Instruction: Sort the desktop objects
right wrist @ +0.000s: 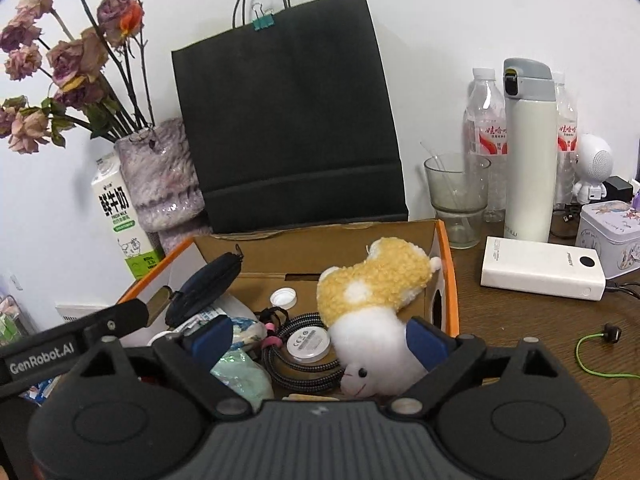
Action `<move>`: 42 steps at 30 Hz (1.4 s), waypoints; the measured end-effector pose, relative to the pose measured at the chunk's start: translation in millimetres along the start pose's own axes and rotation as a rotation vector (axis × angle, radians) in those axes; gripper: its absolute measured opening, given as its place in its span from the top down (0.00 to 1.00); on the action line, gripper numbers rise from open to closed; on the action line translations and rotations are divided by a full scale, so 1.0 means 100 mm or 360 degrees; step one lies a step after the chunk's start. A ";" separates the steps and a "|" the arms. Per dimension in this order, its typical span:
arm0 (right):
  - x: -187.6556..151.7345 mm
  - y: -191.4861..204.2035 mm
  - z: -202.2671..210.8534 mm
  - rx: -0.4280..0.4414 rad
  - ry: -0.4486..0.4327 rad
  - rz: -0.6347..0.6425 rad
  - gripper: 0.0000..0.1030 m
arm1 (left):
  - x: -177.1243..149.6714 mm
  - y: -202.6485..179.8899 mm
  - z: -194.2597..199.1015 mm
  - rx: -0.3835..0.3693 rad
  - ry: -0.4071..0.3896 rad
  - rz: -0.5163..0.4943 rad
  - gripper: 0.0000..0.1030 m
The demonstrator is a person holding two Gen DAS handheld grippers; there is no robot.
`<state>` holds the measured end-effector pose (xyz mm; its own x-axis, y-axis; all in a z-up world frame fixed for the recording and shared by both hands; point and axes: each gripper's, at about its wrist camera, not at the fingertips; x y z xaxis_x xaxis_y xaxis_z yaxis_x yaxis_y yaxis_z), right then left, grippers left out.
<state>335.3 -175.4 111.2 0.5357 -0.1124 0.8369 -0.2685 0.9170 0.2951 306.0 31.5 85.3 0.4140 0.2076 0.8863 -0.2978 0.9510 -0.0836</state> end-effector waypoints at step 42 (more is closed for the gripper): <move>-0.97 0.28 0.28 -0.0049 0.0276 0.0359 0.17 | -0.83 0.27 0.20 0.0026 0.0267 -0.0284 0.00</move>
<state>253.5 -149.1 50.8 0.5947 0.1605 0.7877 -0.3736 0.9228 0.0940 246.4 35.2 18.1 0.5981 0.0731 0.7981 -0.2204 0.9724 0.0761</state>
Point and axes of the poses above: each gripper's, at about its wrist camera, not at the fingertips, and z roughly against the way its jaws point, y to its left, x to its top, and after that the axes turned 8 degrees about x, right-handed
